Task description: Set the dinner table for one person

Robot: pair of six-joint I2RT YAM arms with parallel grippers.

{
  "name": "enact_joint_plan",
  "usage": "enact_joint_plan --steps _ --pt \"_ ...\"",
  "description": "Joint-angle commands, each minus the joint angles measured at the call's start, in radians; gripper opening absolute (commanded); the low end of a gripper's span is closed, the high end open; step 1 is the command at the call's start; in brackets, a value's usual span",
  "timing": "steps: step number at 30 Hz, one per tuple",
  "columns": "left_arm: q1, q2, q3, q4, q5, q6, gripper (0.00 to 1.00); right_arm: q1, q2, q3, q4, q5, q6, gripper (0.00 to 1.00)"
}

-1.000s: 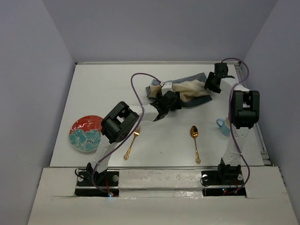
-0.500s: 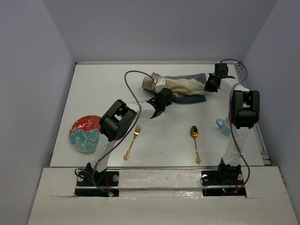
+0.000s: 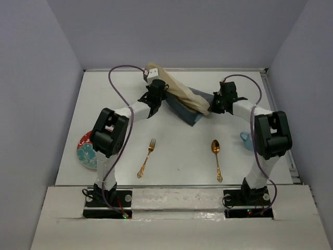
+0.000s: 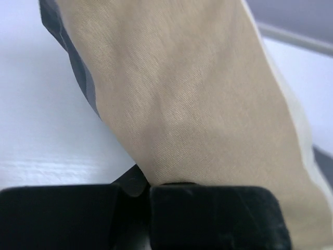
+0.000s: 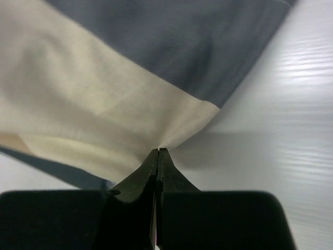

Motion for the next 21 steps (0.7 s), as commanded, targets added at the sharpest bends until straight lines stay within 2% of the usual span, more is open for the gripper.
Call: enact_joint_plan --steps 1,2,3,5,6,8,11,15,21 --pt "0.077 -0.062 0.150 -0.064 0.024 0.088 0.07 0.063 -0.094 -0.093 0.141 -0.002 0.052 0.01" --pt "0.083 -0.061 0.163 -0.082 0.033 0.102 0.20 0.075 -0.106 -0.104 0.149 0.001 0.056 0.08" --pt "0.085 -0.065 0.171 -0.097 0.036 0.125 0.51 0.075 -0.117 -0.108 0.151 0.005 0.061 0.27" --pt "0.089 -0.106 0.130 -0.114 0.027 0.128 0.80 0.075 -0.140 -0.119 0.148 0.034 0.056 0.43" --pt "0.089 -0.126 0.099 -0.108 0.036 0.118 0.97 0.075 -0.163 -0.121 0.143 0.081 0.050 0.59" --pt "0.088 -0.168 0.036 -0.100 0.058 0.090 0.99 0.075 -0.171 -0.118 0.129 0.119 0.044 0.65" --pt "0.076 -0.292 -0.175 -0.050 0.065 0.029 0.99 0.075 -0.137 -0.092 0.121 0.155 0.055 0.66" --pt "0.044 -0.378 -0.335 -0.019 0.067 -0.030 0.98 0.057 -0.065 -0.044 0.121 0.229 0.069 0.66" --pt "-0.038 -0.439 -0.470 -0.028 0.098 -0.086 0.93 0.034 0.015 0.014 0.115 0.248 0.112 0.65"
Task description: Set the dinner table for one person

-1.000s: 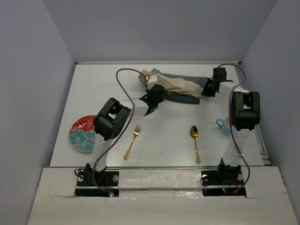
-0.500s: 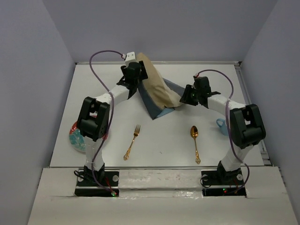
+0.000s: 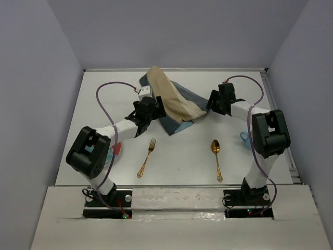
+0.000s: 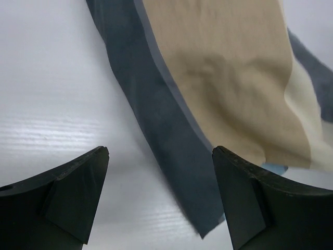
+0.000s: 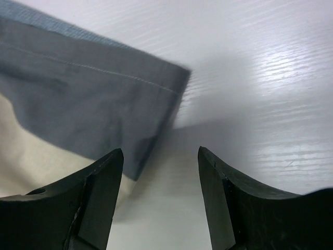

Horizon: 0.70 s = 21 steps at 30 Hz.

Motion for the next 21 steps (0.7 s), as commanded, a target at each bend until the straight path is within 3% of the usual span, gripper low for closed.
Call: enact_joint_plan --steps 1,7,14,18,21 --pt "-0.046 -0.071 -0.078 0.035 0.017 -0.061 0.92 -0.013 0.039 0.080 0.029 0.065 0.037 0.65" --pt "-0.054 -0.028 -0.107 0.020 0.042 -0.051 0.91 -0.022 0.104 0.123 0.021 0.088 0.072 0.60" --pt "-0.037 0.093 -0.027 0.019 0.053 -0.025 0.87 -0.031 0.139 0.160 0.015 0.080 0.077 0.51" --pt "-0.022 0.170 0.033 0.026 0.071 -0.023 0.85 -0.031 0.154 0.163 0.016 0.062 0.086 0.37" --pt "-0.011 0.210 0.066 0.030 0.077 -0.018 0.81 -0.031 0.168 0.166 0.015 0.048 0.100 0.34"
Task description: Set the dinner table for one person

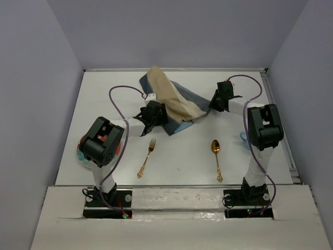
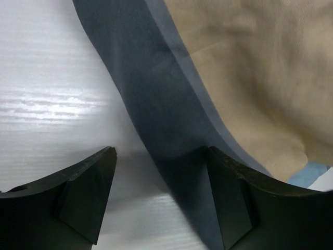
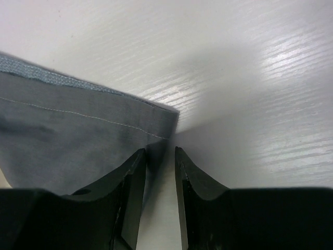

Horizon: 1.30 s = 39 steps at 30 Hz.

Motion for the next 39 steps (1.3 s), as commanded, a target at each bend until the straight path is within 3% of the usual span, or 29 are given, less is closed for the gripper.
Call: enact_joint_plan --steps 1,4,5,6,9,12,15,16,21,24,26,28,29,30,31,32,33,34,36,39 --pt "0.025 0.043 0.071 0.025 0.010 0.016 0.80 -0.006 0.019 0.044 0.022 -0.016 0.035 0.35" --pt "0.036 0.066 0.088 0.042 0.015 0.011 0.79 -0.006 0.038 0.056 0.024 -0.030 0.043 0.35" --pt "0.039 0.076 0.100 0.044 0.013 0.011 0.78 -0.006 0.044 0.061 0.024 -0.036 0.041 0.31" --pt "0.040 0.083 0.109 0.045 0.013 0.013 0.72 -0.006 0.048 0.065 0.027 -0.038 0.041 0.17" --pt "0.057 0.119 0.149 0.051 0.025 0.019 0.60 -0.006 0.025 0.039 0.062 -0.021 0.043 0.02" --pt "0.077 0.142 0.190 0.067 0.009 0.025 0.32 -0.006 -0.033 -0.004 0.106 -0.022 0.027 0.00" --pt "0.108 0.154 0.228 0.102 0.010 0.008 0.15 -0.006 -0.105 -0.040 0.162 -0.018 0.007 0.00" --pt "0.126 0.157 0.241 0.105 0.024 0.004 0.02 -0.006 -0.125 -0.063 0.172 -0.019 -0.005 0.00" --pt "0.157 0.119 0.305 0.070 0.039 0.047 0.00 -0.006 -0.225 -0.126 0.188 -0.047 -0.032 0.00" --pt "0.171 0.021 0.433 -0.031 0.001 0.137 0.00 -0.006 -0.264 -0.162 0.199 -0.074 -0.043 0.00" --pt "0.148 0.007 0.599 -0.181 -0.054 0.252 0.00 -0.006 -0.303 -0.198 0.203 -0.073 -0.037 0.00" --pt "0.097 0.002 0.681 -0.273 -0.219 0.403 0.00 -0.006 -0.333 -0.234 0.209 -0.039 -0.026 0.00" --pt "0.039 0.007 0.731 -0.292 -0.253 0.451 0.06 -0.006 -0.350 -0.272 0.212 -0.024 -0.023 0.00" --pt "0.008 0.010 0.739 -0.301 -0.276 0.493 0.21 -0.006 -0.366 -0.290 0.215 -0.010 -0.020 0.00" --pt "-0.022 0.011 0.738 -0.309 -0.336 0.549 0.50 -0.006 -0.393 -0.306 0.220 0.020 -0.019 0.00" --pt "-0.082 0.011 0.724 -0.308 -0.349 0.559 0.59 -0.006 -0.404 -0.323 0.220 0.037 -0.014 0.00" --pt "-0.111 0.010 0.682 -0.302 -0.344 0.568 0.78 -0.006 -0.413 -0.350 0.220 0.054 -0.011 0.00" --pt "-0.139 0.010 0.661 -0.283 -0.361 0.580 0.89 -0.006 -0.430 -0.364 0.219 0.080 -0.002 0.00" --pt "-0.179 -0.005 0.591 -0.282 -0.357 0.551 0.99 -0.026 -0.444 -0.396 0.220 0.087 0.009 0.00" --pt "-0.152 -0.100 0.447 -0.249 -0.303 0.418 0.99 -0.026 -0.462 -0.409 0.219 0.091 0.003 0.00"
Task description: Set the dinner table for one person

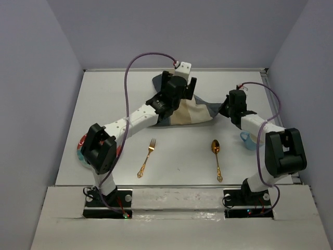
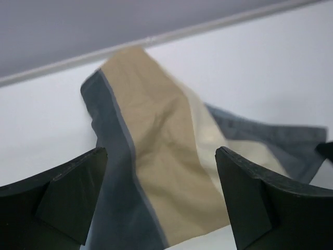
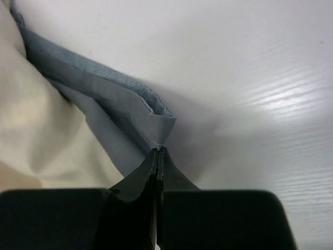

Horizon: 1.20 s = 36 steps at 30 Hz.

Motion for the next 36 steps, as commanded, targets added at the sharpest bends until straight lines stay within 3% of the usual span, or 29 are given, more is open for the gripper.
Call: enact_joint_plan --steps 1,7,12,24,36 --pt "0.059 -0.111 -0.212 -0.019 -0.023 -0.089 0.99 -0.017 -0.052 -0.024 0.040 0.065 0.005 0.00" --pt "0.150 -0.323 -0.561 0.047 0.027 -0.350 0.98 -0.026 -0.088 -0.031 0.025 0.094 -0.032 0.00" --pt "0.327 -0.410 -0.834 0.161 0.152 -0.508 0.91 -0.026 -0.099 -0.044 0.023 0.078 -0.037 0.00" --pt "0.385 -0.119 -0.711 0.244 0.268 -0.562 0.70 -0.026 -0.096 -0.047 0.025 0.048 -0.047 0.00" --pt "0.385 -0.007 -0.678 0.271 0.308 -0.574 0.48 -0.026 -0.090 -0.041 0.028 0.027 -0.043 0.00"
